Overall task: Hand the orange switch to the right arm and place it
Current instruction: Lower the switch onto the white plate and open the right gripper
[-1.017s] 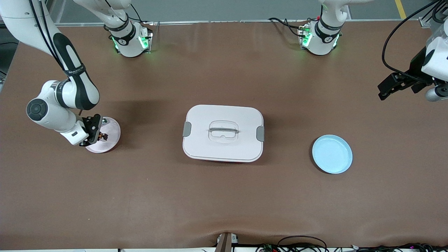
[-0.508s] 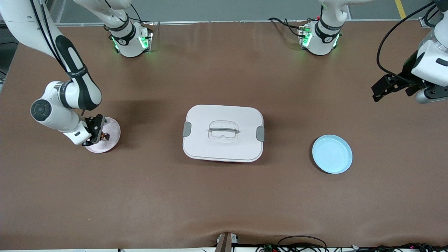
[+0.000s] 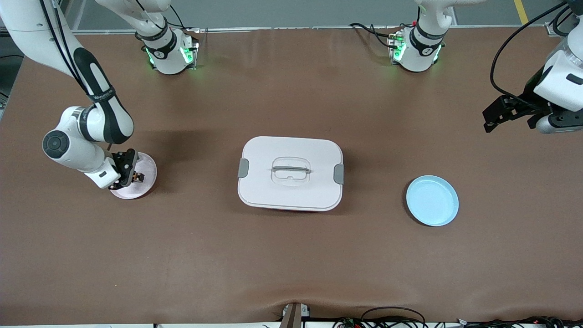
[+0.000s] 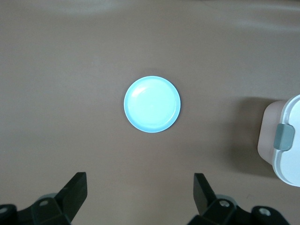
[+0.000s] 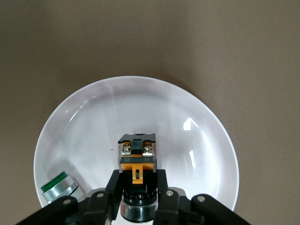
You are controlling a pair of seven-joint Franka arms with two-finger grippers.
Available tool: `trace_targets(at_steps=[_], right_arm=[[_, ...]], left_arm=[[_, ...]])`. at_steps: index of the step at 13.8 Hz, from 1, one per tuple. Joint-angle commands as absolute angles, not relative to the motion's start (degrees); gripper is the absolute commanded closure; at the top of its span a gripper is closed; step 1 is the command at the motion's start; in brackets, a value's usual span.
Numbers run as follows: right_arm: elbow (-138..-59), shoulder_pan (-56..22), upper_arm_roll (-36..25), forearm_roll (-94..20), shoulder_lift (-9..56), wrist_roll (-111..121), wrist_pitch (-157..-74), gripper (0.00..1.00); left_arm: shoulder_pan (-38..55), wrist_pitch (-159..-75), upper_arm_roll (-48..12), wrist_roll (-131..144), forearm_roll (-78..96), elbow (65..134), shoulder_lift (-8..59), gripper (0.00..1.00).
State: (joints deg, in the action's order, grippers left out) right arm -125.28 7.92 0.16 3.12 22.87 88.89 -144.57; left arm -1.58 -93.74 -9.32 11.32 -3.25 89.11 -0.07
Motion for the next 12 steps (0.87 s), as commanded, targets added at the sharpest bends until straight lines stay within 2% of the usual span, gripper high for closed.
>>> trace_targets(at_steps=[1, 2, 12], right_arm=[[-125.60, 9.14, 1.14, 3.08, 22.68, 89.65, -146.24, 0.43], [-125.60, 9.14, 1.14, 3.08, 22.68, 89.82, -147.64, 0.00], [-123.49, 7.30, 1.58, 3.08, 21.80, 90.27, -143.53, 0.00]], left_arm=[[-1.93, -95.01, -8.97, 9.84, -1.41, 90.26, -1.05, 0.00], [-2.11, -95.01, -8.96, 9.84, -1.32, 90.18, -0.97, 0.00], [-2.37, -89.39, -8.79, 6.44, -1.23, 89.91, -2.11, 0.00]])
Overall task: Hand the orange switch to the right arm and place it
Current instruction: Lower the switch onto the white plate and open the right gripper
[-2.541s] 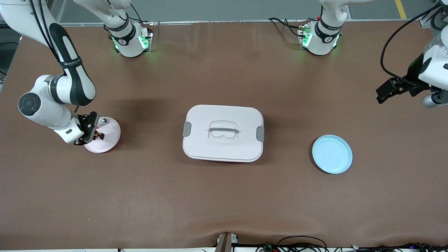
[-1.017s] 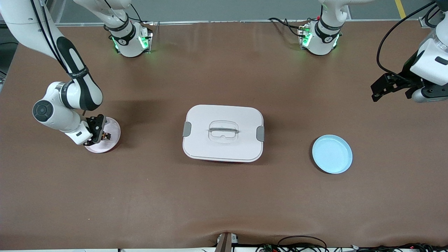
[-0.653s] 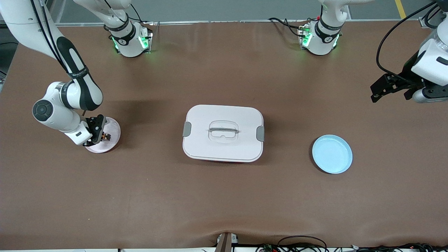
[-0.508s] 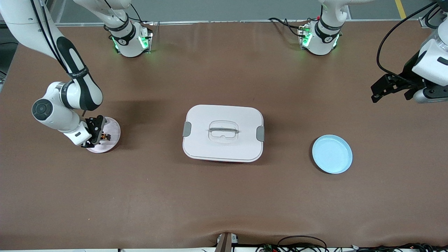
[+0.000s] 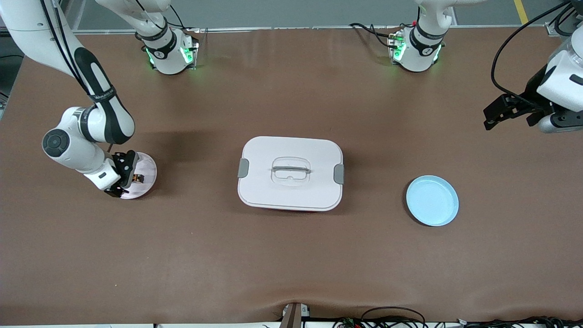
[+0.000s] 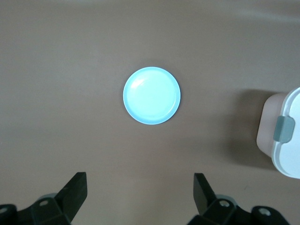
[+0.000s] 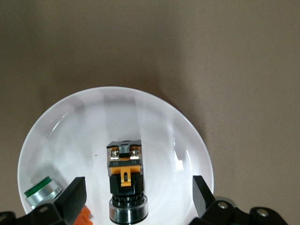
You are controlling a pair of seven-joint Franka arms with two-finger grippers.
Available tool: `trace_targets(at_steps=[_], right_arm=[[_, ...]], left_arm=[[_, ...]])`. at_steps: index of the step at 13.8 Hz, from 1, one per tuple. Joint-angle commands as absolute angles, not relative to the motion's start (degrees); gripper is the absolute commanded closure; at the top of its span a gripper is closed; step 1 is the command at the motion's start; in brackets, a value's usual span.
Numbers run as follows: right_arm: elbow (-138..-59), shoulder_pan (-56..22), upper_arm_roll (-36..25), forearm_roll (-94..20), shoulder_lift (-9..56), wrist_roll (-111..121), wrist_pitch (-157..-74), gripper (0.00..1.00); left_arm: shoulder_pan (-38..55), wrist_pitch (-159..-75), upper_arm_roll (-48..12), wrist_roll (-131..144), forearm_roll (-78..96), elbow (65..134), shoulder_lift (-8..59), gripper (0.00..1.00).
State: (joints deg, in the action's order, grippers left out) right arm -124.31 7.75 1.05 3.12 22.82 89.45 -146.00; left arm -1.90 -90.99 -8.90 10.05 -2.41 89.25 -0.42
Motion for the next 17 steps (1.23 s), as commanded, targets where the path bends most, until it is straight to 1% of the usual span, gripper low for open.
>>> trace_targets(at_steps=[1, 4, 7, 11, 17], right_arm=[[-123.14, 6.95, 1.58, 3.08, 21.54, 89.92, -142.48, 0.00], [-122.17, 6.68, 1.58, 3.08, 21.18, 86.86, -140.19, 0.00], [-122.17, 6.50, 1.67, 3.08, 19.69, 71.68, -134.14, 0.00], [-122.08, 6.59, 1.58, 3.16, 18.11, 62.00, -133.16, 0.00], [-120.33, 6.68, 1.58, 3.25, 17.05, 30.20, -127.98, 0.00]], left_arm=[[-2.37, -88.95, -8.70, 5.55, -1.23, 90.00, -2.72, 0.00], [-2.99, -87.63, -8.79, 5.28, -1.23, 90.17, -4.04, 0.00], [-3.43, -87.45, -8.79, 4.92, -1.23, 90.70, -4.75, 0.00], [-3.34, -87.54, -8.88, 5.01, -1.06, 91.58, -5.45, 0.00], [-3.43, -87.63, -8.79, 5.10, -0.35, 91.50, -5.01, 0.00]])
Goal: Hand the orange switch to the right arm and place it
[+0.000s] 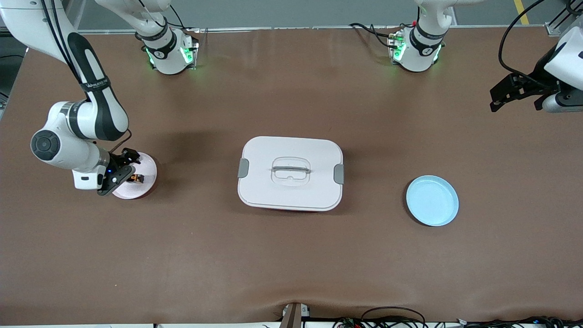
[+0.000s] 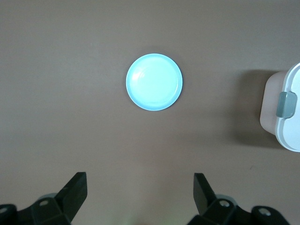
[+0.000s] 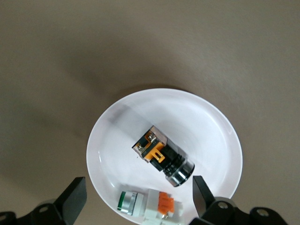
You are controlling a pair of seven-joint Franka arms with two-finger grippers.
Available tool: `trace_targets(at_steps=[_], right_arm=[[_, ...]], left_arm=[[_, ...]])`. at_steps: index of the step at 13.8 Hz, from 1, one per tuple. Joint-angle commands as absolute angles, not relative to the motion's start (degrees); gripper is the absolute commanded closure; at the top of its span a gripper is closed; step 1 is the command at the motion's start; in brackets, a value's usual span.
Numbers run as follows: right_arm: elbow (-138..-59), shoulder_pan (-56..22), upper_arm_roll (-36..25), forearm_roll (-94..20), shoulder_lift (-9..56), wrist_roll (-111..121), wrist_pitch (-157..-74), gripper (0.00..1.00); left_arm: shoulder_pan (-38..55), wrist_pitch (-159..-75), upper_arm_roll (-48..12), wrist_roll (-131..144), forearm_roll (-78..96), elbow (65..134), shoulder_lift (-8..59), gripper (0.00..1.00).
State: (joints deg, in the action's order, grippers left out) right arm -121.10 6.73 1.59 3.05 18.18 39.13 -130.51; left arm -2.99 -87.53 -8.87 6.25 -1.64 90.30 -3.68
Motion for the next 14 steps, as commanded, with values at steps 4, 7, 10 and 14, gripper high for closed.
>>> trace_targets(at_steps=[4, 7, 10, 14], right_arm=[[-117.60, 6.33, 1.67, 3.34, 16.18, 14.63, -125.07, 0.00], [-116.46, 5.72, 1.58, 3.43, 15.04, 9.58, -123.85, 0.00], [-115.75, 5.01, 1.67, 3.60, 12.14, 9.67, -118.05, 0.00], [-115.84, 4.92, 1.58, 3.87, 6.87, 9.75, -114.45, 0.00]], left_arm=[[-3.51, -87.45, -8.79, 4.92, -0.35, 91.23, -4.75, 0.00], [-3.17, -87.63, -9.05, 4.92, -0.35, 90.71, -3.43, 0.00], [-3.25, -87.72, -9.32, 5.10, -0.44, 90.70, -4.04, 0.00], [-2.81, -88.42, -10.10, 5.79, 0.97, 90.00, -3.78, 0.00]])
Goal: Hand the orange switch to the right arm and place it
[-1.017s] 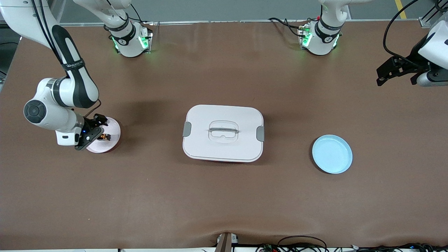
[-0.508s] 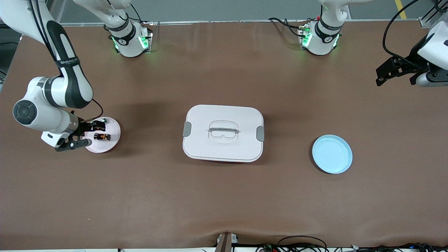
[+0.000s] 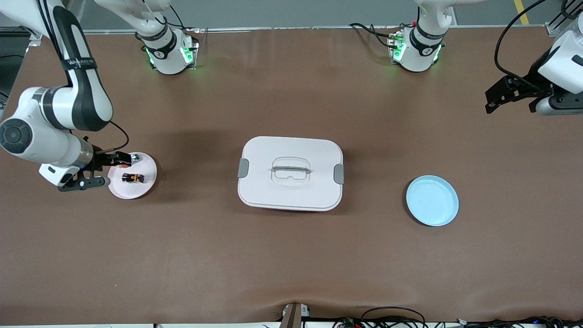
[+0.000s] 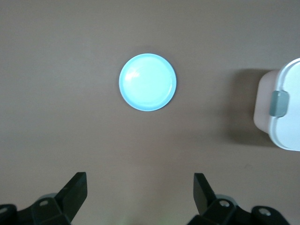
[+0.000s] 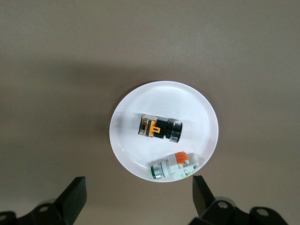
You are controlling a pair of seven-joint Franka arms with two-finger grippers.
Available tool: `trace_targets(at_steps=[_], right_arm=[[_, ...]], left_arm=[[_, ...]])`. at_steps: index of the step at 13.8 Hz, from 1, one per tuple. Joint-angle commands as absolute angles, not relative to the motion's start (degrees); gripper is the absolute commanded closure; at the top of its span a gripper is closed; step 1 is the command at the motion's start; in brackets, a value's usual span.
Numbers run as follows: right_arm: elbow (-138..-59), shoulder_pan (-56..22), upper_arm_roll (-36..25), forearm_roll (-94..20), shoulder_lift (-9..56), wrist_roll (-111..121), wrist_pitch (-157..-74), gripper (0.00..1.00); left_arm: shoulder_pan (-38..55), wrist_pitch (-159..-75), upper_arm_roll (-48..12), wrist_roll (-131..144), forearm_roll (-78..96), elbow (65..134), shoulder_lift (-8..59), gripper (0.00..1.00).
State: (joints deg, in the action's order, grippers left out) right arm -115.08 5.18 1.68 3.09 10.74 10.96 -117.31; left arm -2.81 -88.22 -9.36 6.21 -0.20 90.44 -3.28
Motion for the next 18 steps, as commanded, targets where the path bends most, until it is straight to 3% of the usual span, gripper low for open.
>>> trace_targets(at_steps=[1, 4, 9, 14, 18], right_arm=[[-115.75, 4.83, 1.58, 3.87, 5.29, 9.67, -113.48, 0.00], [-114.62, 3.35, 1.67, 3.87, 1.94, 9.58, -111.28, 0.00], [-101.98, 2.81, 1.67, 1.23, 2.02, 9.49, -99.07, 0.00], [-93.00, 2.55, 1.67, 0.88, 2.11, 9.40, -92.91, 0.00], [-90.36, 2.46, 1.50, 0.88, 2.11, 9.40, -90.97, 0.00]], left_arm=[[-2.99, -88.24, -10.72, 5.63, 0.71, 89.83, -3.87, 0.00], [-3.43, -86.05, -10.20, 5.01, 0.79, 89.91, -4.30, 0.00], [-3.52, -84.73, -9.93, 6.06, 0.18, 90.09, -4.66, 0.00], [-3.43, -83.41, -10.02, 5.89, 0.18, 89.83, -5.19, 0.00], [-3.51, -82.79, -10.02, 5.80, 0.26, 89.47, -4.92, 0.00]])
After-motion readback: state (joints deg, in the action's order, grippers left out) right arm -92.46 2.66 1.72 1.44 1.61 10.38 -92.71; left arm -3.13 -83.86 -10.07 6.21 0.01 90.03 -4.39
